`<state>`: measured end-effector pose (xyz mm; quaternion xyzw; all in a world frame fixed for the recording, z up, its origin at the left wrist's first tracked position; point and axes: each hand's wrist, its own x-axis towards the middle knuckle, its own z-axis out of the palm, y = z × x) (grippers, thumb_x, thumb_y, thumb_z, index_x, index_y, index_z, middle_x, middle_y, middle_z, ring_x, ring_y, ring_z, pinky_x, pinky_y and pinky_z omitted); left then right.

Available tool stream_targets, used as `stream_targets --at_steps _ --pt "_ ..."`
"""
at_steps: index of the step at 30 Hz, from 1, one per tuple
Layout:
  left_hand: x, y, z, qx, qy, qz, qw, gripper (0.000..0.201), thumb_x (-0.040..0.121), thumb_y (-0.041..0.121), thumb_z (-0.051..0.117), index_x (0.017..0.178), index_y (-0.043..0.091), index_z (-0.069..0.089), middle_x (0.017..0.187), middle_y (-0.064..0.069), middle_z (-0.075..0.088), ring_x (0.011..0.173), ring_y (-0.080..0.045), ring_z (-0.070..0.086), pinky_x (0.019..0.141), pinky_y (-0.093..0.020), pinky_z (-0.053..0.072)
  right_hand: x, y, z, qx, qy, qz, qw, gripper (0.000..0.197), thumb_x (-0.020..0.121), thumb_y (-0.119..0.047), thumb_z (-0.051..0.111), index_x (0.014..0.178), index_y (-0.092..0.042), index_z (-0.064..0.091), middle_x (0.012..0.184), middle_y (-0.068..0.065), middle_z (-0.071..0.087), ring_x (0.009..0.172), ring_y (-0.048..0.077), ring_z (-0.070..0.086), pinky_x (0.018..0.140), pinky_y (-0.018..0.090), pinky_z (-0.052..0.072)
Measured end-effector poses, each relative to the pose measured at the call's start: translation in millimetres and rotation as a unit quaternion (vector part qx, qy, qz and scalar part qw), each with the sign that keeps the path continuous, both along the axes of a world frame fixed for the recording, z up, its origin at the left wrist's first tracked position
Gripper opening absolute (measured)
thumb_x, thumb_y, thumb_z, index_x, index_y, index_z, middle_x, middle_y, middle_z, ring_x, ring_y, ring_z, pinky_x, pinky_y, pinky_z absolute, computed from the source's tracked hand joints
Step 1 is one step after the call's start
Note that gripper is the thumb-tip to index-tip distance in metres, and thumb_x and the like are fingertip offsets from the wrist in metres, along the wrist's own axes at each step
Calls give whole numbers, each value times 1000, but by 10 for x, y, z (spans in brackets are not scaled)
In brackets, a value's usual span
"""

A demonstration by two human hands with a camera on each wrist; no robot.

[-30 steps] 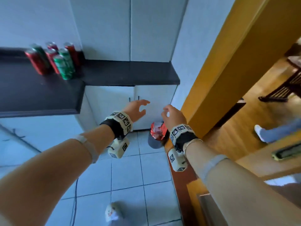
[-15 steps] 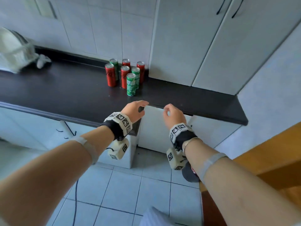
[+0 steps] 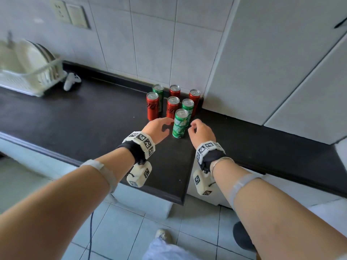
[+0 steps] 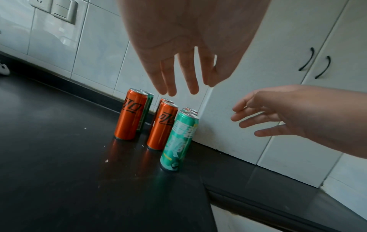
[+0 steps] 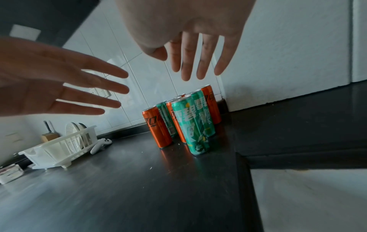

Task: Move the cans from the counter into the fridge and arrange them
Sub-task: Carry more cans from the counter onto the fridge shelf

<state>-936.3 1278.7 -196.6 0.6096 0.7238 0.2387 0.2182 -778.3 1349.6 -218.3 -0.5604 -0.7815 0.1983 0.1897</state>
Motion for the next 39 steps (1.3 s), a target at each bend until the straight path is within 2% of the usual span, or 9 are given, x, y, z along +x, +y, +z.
stream_targets --at_steps 3,6,10,15,21,28,33,36,39 --pt "-243 286 -39 14 -8 4 1000 43 89 8 50 131 17 52 128 -5 60 114 -23 58 98 -28 43 -248 259 -32 -11 -4 -9 1000 21 92 -25 49 110 -16 55 111 5 64 102 26 60 77 35 50" --pt "-434 478 -89 5 -15 8 1000 44 90 6 49 133 15 51 131 -6 58 121 -23 54 101 -26 39 -417 433 -115 -29 -5 -34 999 30 90 -26 55 118 -16 49 119 6 57 108 26 57 83 36 49" --pt "-712 718 -220 -9 -18 -7 1000 45 90 6 48 133 17 50 131 -5 58 119 -23 54 99 -27 40 -599 622 -283 -54 10 -82 995 45 84 -27 63 124 -16 45 124 9 51 111 29 55 87 41 49" --pt "-977 927 -433 -39 -31 -28 998 44 89 6 49 131 17 52 129 -3 60 119 -21 55 99 -22 38 -812 695 -470 -118 39 -151 981 69 71 -44 75 125 -18 42 126 5 54 114 28 55 93 46 47" --pt "-1199 1168 -587 -54 -26 -73 996 44 89 7 49 131 18 52 128 -3 59 118 -21 55 99 -25 39 -967 791 -608 -188 68 -221 955 72 69 -40 79 123 -14 38 127 8 56 118 29 54 94 42 46" --pt "-1362 1277 -702 -65 -29 -97 993 42 89 6 49 129 18 53 127 -2 60 115 -20 55 91 -16 33 -1123 838 -581 -137 51 -269 952 62 69 -43 78 112 -14 44 115 8 61 109 27 60 85 36 48" --pt "-1484 1359 -675 -79 -30 -84 993 42 87 7 50 128 18 55 125 -4 61 113 -23 56 98 -24 38 -1173 836 -347 -65 94 -275 955 56 68 -43 77 104 -17 45 108 2 59 103 21 60 80 33 48" --pt "-1595 1439 -624 -80 -52 -49 994 40 86 6 52 124 15 59 124 -6 63 115 -24 57 104 -28 40 -1204 866 -192 -30 101 -262 959 58 66 -45 77 105 -18 45 106 1 59 103 21 59 82 36 49" --pt "-1722 1520 -584 -77 -53 -34 995 26 85 8 55 108 11 67 113 -9 68 109 -25 61 100 -33 45 -1238 899 -82 -14 97 -246 964 59 65 -46 77 106 -19 45 106 0 59 103 21 58 83 38 50"
